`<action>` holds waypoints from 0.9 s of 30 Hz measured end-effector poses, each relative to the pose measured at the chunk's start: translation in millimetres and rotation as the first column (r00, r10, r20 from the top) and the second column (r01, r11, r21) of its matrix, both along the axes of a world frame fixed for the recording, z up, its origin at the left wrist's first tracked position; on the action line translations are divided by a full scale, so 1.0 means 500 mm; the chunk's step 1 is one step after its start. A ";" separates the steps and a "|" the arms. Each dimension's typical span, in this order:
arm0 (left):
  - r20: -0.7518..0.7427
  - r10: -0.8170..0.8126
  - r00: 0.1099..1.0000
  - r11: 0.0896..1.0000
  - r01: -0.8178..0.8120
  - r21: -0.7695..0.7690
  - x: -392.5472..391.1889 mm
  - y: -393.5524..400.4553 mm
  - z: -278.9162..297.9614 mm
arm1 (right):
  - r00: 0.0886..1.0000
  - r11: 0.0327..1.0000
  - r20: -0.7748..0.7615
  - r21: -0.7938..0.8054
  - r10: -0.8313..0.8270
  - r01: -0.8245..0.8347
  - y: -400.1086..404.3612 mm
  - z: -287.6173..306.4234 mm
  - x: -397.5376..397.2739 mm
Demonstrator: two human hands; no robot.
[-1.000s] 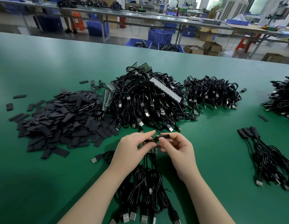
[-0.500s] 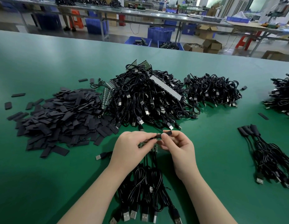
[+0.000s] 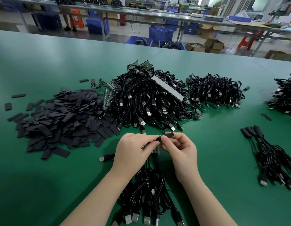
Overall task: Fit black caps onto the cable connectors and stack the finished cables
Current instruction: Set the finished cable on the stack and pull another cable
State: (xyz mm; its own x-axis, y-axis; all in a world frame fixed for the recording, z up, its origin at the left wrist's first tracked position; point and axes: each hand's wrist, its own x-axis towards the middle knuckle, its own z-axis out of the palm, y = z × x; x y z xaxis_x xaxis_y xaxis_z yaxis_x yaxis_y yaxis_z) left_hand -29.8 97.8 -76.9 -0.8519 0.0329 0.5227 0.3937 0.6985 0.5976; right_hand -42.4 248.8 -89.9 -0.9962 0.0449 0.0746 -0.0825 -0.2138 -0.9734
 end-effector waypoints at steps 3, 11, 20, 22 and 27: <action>-0.001 -0.016 1.000 0.999 0.016 -0.040 -0.003 0.001 0.000 | 1.000 1.000 0.003 -0.007 -0.005 0.005 0.001 0.000 -0.001; -0.038 -0.015 0.999 1.000 0.015 0.002 -0.001 0.003 -0.004 | 0.999 1.000 0.032 -0.021 0.012 -0.011 0.000 -0.003 -0.001; 0.018 -0.017 1.000 1.000 0.016 0.024 0.002 0.003 0.001 | 0.999 0.999 0.019 -0.002 0.032 -0.032 0.002 0.004 0.001; 0.031 -0.023 0.999 1.000 0.023 -0.005 0.001 0.002 0.002 | 1.000 1.000 0.011 0.015 0.027 -0.027 -0.002 0.006 0.004; 0.045 -0.026 0.999 1.000 0.026 -0.007 0.001 0.002 0.005 | 1.000 1.000 0.011 0.006 -0.003 0.003 -0.002 0.006 0.005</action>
State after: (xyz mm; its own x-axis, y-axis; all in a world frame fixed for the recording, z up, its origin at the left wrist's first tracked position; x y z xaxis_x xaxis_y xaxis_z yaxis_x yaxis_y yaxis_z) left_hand -29.5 98.8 -74.4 -0.8731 0.0592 0.4839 0.3850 0.6926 0.6100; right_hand -39.7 247.6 -86.8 -0.9969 0.0470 0.0635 -0.0719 -0.2080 -0.9755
